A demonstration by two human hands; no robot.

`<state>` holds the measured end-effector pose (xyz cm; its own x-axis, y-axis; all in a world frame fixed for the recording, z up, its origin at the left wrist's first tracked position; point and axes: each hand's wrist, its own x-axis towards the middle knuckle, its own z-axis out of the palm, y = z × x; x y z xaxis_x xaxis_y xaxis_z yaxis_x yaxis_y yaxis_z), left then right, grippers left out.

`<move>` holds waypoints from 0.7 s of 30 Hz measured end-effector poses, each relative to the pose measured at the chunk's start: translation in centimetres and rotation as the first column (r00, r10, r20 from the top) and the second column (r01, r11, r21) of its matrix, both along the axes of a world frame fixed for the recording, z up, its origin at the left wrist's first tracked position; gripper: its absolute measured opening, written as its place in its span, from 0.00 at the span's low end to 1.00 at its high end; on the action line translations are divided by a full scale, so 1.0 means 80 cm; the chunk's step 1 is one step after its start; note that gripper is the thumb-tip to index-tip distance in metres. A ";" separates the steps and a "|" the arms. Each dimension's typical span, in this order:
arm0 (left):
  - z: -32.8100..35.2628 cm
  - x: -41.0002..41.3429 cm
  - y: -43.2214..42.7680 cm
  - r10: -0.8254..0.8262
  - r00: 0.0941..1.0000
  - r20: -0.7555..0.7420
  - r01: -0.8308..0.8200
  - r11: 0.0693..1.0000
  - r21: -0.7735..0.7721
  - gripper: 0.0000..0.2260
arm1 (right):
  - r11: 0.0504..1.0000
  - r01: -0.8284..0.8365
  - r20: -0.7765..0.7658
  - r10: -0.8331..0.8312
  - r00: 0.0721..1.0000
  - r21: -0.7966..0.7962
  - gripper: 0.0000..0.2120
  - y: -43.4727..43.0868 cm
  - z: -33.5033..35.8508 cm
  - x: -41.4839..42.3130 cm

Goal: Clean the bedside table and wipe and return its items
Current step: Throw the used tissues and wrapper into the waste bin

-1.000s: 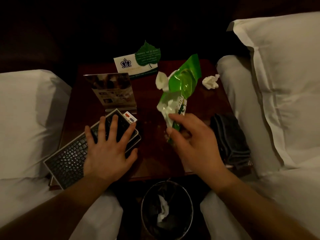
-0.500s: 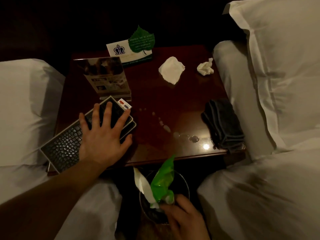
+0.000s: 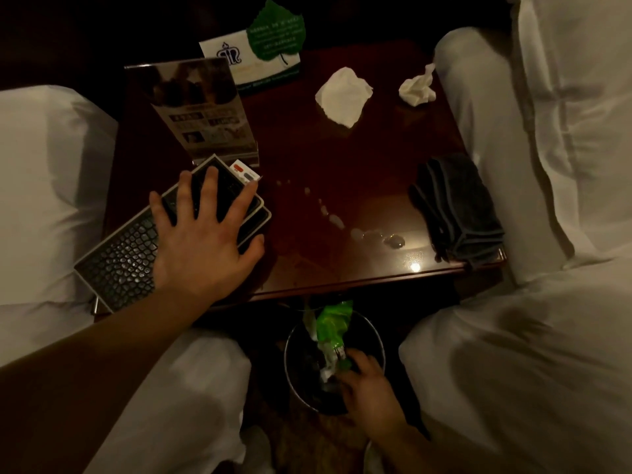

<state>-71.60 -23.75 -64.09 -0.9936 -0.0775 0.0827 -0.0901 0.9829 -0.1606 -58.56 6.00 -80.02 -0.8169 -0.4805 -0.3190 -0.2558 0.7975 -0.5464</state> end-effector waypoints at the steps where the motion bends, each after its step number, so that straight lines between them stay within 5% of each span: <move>1: 0.001 0.000 0.000 0.001 1.000 0.002 -0.001 1.000 0.003 0.35 | 1.000 -0.007 -0.002 0.007 1.000 0.009 0.11 0.002 -0.002 0.000; 4: 0.002 -0.001 0.001 0.006 1.000 0.011 -0.006 1.000 0.008 0.35 | 0.999 0.011 -0.065 -0.014 0.998 -0.039 0.12 0.002 0.016 -0.004; 11: 0.012 0.000 0.004 0.011 0.998 0.057 -0.012 1.000 0.017 0.35 | 0.877 0.002 -0.261 -0.145 0.954 -0.481 0.12 -0.008 0.164 -0.047; 21: 0.005 -0.001 0.001 0.024 0.999 0.027 -0.024 1.000 -0.013 0.36 | 0.911 0.025 -0.608 -0.295 0.737 -0.413 0.11 -0.007 0.280 -0.308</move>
